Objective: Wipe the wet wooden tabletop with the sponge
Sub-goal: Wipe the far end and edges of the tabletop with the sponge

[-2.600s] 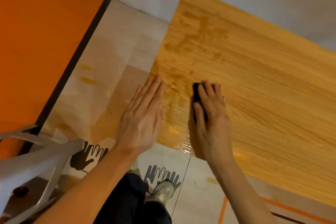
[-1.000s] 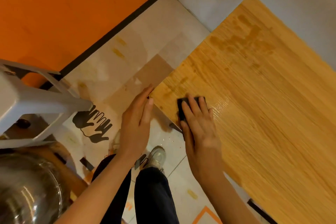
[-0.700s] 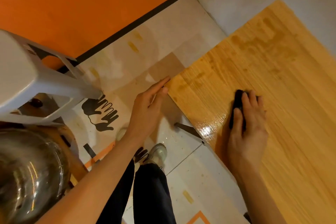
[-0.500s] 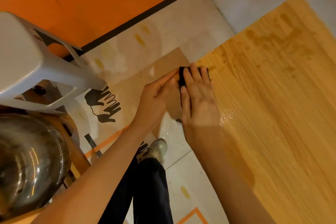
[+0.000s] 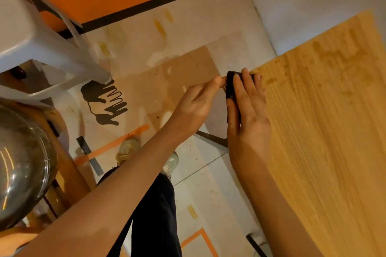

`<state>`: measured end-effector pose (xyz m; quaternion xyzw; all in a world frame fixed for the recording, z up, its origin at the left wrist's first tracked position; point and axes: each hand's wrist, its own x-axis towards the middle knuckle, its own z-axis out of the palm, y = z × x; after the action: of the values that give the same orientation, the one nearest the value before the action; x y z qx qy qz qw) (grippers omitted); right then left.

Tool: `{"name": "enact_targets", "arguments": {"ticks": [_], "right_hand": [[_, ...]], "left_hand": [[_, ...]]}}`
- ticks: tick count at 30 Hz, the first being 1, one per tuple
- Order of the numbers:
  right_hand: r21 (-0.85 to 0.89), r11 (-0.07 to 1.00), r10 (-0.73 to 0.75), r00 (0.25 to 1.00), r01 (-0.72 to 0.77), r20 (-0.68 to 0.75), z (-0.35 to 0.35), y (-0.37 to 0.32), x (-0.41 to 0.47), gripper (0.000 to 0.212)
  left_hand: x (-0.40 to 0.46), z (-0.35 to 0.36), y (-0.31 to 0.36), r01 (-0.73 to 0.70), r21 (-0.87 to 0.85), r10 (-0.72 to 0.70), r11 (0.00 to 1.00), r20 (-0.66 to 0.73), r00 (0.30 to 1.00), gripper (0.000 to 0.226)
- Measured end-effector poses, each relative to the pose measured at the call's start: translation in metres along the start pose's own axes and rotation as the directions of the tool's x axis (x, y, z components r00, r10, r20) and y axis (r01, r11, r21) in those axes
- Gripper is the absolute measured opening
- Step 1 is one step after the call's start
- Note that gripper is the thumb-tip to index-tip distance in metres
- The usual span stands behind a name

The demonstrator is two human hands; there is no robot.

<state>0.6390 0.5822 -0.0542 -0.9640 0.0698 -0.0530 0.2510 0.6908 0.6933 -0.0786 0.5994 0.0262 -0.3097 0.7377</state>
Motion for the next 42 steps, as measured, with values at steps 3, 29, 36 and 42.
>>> {"name": "enact_targets", "arguments": {"ticks": [3,29,36,42], "right_hand": [[-0.051,0.998,-0.022,0.999,0.020,-0.029,-0.001,0.006,-0.022,0.044],[-0.141,0.966,-0.174,0.947,0.217,0.270,-0.020,0.007,0.048,0.032],[-0.281,0.949,-0.053,0.949,0.144,0.310,-0.045,0.034,0.102,0.032],[-0.138,0.906,-0.307,0.844,0.401,0.439,-0.035,0.027,0.080,0.036]], "left_hand": [[-0.004,-0.009,-0.001,0.008,-0.008,-0.008,1.000,0.013,1.000,0.049],[-0.021,-0.009,0.009,0.021,-0.119,-0.020,0.993,0.007,1.000,0.034],[-0.016,0.012,0.008,-0.002,0.031,0.010,1.000,-0.261,0.965,0.033],[-0.012,0.018,0.002,0.002,-0.002,-0.003,1.000,-0.347,0.938,0.022]]}}
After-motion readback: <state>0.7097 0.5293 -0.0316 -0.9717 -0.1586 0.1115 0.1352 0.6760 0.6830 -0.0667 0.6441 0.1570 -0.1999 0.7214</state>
